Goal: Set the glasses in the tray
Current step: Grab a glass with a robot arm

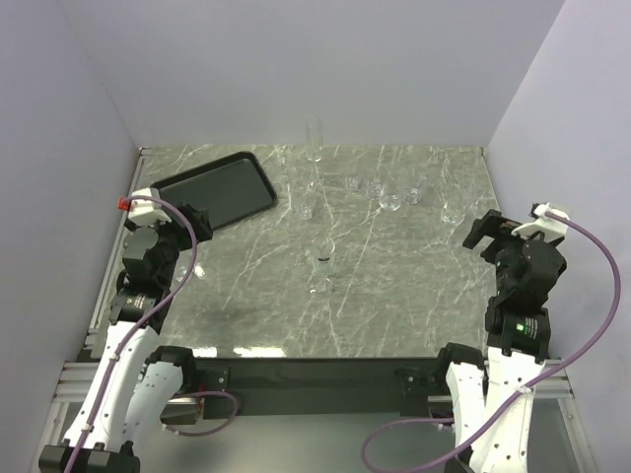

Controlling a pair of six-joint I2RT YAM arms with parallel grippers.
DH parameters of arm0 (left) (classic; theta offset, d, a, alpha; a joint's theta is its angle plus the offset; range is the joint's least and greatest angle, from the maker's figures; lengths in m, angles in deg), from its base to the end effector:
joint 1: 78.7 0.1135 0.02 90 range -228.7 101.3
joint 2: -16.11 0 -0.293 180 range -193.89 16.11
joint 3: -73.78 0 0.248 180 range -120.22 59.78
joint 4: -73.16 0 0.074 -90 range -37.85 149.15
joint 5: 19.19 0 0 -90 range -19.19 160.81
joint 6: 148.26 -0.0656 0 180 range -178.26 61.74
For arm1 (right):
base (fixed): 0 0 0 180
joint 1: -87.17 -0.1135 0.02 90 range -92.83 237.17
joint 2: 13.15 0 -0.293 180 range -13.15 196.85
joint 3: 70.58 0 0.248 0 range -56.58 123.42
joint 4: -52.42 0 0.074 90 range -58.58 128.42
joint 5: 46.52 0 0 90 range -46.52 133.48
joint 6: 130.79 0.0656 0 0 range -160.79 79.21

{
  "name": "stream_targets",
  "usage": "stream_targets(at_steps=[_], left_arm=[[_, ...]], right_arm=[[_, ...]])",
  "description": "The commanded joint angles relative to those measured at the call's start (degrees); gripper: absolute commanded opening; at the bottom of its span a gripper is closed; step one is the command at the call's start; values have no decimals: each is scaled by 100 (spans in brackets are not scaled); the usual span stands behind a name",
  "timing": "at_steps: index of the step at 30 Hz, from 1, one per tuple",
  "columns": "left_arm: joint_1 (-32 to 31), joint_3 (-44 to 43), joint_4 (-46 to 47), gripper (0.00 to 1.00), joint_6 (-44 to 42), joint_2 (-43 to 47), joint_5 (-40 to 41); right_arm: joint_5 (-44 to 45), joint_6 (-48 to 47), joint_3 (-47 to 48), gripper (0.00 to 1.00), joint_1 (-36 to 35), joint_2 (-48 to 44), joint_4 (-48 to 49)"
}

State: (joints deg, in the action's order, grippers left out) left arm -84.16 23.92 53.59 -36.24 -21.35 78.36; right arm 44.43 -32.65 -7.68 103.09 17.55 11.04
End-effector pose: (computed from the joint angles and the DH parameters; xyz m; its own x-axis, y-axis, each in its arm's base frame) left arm 0.1676 -0.0074 0.3276 -0.1019 -0.3636 -0.9260 -0.0794 0.9308 -0.3568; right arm 0.1110 -0.0328 0.3730 -0.1108 0.1788 -0.9776 0.3088 0.9412 0.1372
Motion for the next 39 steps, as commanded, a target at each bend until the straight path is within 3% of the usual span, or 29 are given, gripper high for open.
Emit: stream_targets(at_steps=[1, 5, 15, 26, 31, 39], left_arm=[[-26, -325, -50, 99, 92, -34, -157], [-26, -483, -374, 99, 320, -87, -228], [-26, -1099, -1675, 99, 1172, 71, -97], [-17, -1398, -3143, 95, 2428, -604, 904], [-17, -1468, -3416, 85, 2947, -1123, 1397], [-8, -1696, -3407, 73, 3185, -2345, 1521]], right_arm=[[-960, -688, 31, 100, 16, -117, 286], [-3071, -2121, 40, 100, 16, -161, -161], [-4698, -2677, 5, 100, 16, 182, -743], [-5184, -2994, -452, 99, 25, 402, -541], [-5210, -3125, -531, 97, 16, 367, -620], [-5167, -3205, -575, 97, 16, 296, -690]])
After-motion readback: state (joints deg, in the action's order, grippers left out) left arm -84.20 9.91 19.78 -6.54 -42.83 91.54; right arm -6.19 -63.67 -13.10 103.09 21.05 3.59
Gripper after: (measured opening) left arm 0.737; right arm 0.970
